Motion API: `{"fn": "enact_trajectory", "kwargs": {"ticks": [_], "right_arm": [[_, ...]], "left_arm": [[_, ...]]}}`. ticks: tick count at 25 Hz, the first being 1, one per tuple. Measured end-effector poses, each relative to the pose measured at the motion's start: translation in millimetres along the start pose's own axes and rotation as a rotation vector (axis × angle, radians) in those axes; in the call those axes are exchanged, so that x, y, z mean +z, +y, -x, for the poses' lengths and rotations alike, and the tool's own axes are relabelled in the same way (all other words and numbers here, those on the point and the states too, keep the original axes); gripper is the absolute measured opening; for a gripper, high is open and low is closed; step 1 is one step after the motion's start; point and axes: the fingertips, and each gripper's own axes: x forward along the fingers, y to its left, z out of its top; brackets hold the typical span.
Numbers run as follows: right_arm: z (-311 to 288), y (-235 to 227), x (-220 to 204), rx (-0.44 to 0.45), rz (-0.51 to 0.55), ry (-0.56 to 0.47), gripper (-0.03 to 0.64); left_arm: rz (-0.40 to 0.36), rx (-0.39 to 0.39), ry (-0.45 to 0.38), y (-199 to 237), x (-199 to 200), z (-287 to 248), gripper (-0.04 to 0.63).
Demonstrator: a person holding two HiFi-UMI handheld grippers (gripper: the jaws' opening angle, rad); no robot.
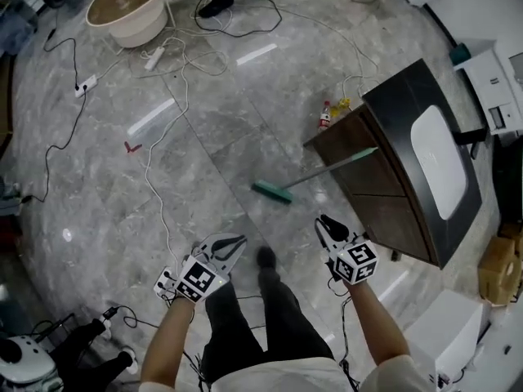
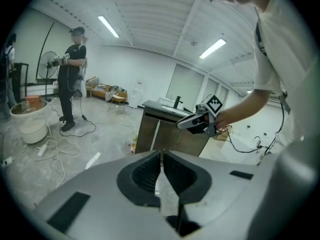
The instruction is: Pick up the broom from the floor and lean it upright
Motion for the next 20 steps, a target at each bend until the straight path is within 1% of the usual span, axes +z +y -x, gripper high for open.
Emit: {"fn": "enact_trajectory", "kwargs": {"ticks": [2, 6, 10, 14, 20], "right_arm": [[33, 3, 20, 0.010, 0.001, -0.005, 0.067], [91, 4, 68, 0.027, 0.014, -0.040, 0.066], [156, 12, 90, 0.025, 0.012, -0.051, 0.061], [206, 20, 108, -0.008, -0.006, -0.103, 0.061], [257, 38, 127, -0.077, -0.006, -0.169, 0.061]], "left_arm": [[0.001, 0.018, 0.000, -18, 32, 9, 0.012], [0.012, 0.025, -0.025, -56, 113, 20, 0.012], [0.013, 0.019, -0.046, -108, 173, 28, 0.012], [0.005, 0.000, -0.081, -146, 215, 40, 0.012], [-0.021, -0.040, -0.087, -174, 249, 62, 0.012]]}}
